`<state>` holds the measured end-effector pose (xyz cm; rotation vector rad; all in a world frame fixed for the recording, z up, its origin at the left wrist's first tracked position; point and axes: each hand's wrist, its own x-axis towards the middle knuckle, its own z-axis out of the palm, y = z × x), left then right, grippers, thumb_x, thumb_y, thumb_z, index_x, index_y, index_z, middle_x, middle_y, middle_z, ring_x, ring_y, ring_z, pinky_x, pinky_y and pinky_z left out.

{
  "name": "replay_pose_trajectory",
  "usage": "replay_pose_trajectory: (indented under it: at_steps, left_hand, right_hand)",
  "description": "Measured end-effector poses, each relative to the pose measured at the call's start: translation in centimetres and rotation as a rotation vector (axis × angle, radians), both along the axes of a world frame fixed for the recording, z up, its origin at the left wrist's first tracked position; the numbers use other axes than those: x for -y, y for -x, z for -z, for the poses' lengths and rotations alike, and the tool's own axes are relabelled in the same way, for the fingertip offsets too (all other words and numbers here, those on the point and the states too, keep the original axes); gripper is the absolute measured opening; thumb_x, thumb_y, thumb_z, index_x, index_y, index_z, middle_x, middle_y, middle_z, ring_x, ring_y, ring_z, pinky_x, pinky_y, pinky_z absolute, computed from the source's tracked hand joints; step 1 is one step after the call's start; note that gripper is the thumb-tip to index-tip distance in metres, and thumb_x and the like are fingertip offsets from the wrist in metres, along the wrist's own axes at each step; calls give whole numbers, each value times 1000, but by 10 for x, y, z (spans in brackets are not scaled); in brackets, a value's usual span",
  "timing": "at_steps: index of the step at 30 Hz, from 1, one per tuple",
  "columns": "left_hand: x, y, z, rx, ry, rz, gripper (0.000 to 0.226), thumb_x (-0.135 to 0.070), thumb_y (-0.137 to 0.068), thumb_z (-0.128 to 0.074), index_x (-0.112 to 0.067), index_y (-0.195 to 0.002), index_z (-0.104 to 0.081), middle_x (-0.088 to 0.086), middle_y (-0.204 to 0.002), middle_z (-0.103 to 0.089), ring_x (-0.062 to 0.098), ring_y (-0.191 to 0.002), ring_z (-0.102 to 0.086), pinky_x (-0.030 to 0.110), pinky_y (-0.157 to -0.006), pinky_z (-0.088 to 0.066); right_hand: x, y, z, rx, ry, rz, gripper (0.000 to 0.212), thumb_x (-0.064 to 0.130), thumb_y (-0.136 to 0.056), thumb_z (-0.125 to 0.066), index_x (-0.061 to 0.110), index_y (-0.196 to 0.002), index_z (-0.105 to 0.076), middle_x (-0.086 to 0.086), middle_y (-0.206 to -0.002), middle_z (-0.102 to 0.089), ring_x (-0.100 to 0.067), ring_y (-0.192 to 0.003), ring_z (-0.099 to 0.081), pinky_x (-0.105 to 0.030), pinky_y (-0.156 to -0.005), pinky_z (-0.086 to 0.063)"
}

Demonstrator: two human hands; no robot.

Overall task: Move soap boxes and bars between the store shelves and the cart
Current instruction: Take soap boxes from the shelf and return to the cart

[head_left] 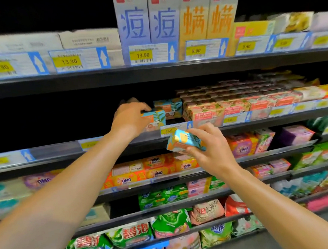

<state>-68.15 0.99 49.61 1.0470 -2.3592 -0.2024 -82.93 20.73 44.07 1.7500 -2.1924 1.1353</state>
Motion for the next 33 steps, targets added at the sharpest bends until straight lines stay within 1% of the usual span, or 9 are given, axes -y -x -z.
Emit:
replay_pose_trajectory:
  at_steps: [3,6,12,15,20,24,25,28,33]
  left_hand:
    - [-2,12,-1,10,-18,-12,31,-31,-89,-68,-30,-120,-68,-2,-130,-60,22,-113,-58,36,-95,-50]
    - [-6,25,-1,12,-8,-5,30,-30,-90,-67,-28,-120,-69,-2,-132,-56,23,-116,-56,38,-99,-48]
    - [-10,51,3,4,8,9,28,-31,-90,-68,-28,-118,-69,-4,-130,-51,23,-124,-43,34,-103,-41]
    - [-13,61,4,10,14,-3,30,-30,-90,-67,-28,-120,-68,-5,-130,-50,23,-124,-42,34,-102,-41]
    - [-17,67,3,12,21,-22,33,-31,-90,-67,-29,-123,-65,-4,-133,-50,22,-125,-43,33,-103,-42]
    - [-16,65,0,95,-24,-48,58,-41,-86,-68,-31,-141,-49,-1,-143,-46,26,-130,-42,38,-106,-41]
    - [-16,65,-1,133,-19,-64,60,-43,-87,-67,-30,-142,-47,-1,-144,-45,27,-131,-41,39,-106,-42]
    - [-14,63,-3,194,0,-82,56,-43,-89,-65,-29,-141,-49,-2,-145,-45,25,-131,-41,38,-105,-42]
    - [-10,59,-6,207,3,-125,54,-39,-92,-64,-26,-142,-48,2,-146,-43,26,-131,-39,36,-105,-38]
  right_hand:
    - [0,10,-1,-11,-25,-27,49,25,-88,-74,17,-134,-59,6,-111,-49,-11,-107,-41,-22,-89,-33]
    - [-2,21,0,-28,-40,-58,50,26,-87,-74,17,-134,-59,5,-113,-49,-13,-108,-42,-23,-89,-33]
    - [-6,40,1,-72,-43,-102,49,27,-87,-75,17,-132,-60,13,-110,-44,-15,-105,-44,-24,-88,-35]
    - [-6,46,4,-124,-43,-132,48,28,-86,-76,18,-130,-60,13,-109,-43,-14,-103,-43,-24,-87,-36]
    - [-3,50,7,-119,-44,-161,49,29,-85,-76,17,-131,-60,11,-110,-45,-14,-102,-44,-25,-88,-39]
    - [1,52,6,-112,-23,-190,50,29,-84,-77,16,-130,-61,14,-109,-42,-12,-102,-44,-25,-89,-37]
    - [2,53,6,-111,-17,-193,50,28,-84,-77,16,-130,-61,14,-109,-42,-12,-102,-44,-25,-90,-36]
    - [5,52,4,-114,-19,-204,50,29,-86,-76,17,-132,-60,15,-109,-42,-9,-103,-41,-24,-90,-34]
    - [9,50,4,-120,-44,-236,51,30,-88,-74,18,-135,-58,9,-115,-48,-14,-110,-44,-24,-90,-34]
